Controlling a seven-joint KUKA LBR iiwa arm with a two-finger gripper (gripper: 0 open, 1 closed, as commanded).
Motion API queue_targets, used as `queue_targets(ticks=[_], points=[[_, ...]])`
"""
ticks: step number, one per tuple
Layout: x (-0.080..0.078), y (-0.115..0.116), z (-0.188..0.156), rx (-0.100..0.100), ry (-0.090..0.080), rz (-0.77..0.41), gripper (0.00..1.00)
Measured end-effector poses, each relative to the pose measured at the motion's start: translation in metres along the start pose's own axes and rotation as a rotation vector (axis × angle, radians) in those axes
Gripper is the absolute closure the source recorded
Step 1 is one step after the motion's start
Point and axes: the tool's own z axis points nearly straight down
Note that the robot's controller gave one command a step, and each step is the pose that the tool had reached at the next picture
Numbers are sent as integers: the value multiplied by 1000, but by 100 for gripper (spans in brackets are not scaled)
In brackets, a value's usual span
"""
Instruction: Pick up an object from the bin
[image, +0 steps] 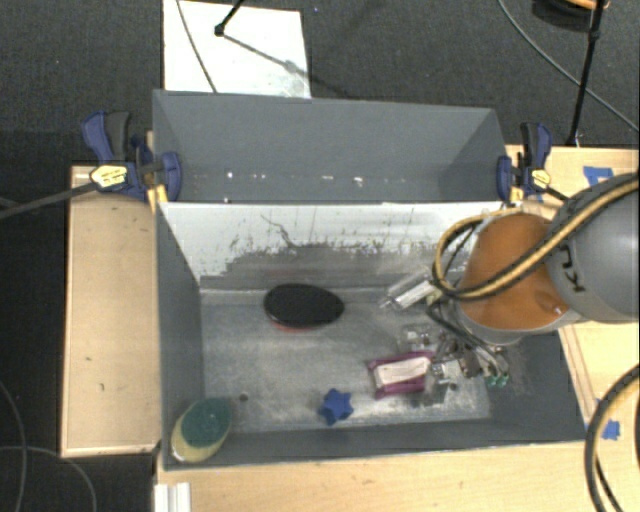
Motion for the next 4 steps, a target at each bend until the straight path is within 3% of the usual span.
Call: queue_targets(ticks=[1,4], points=[[-39,42,0,-1,-3,-516,100],[-38,41,0,-1,-2,-518,100]])
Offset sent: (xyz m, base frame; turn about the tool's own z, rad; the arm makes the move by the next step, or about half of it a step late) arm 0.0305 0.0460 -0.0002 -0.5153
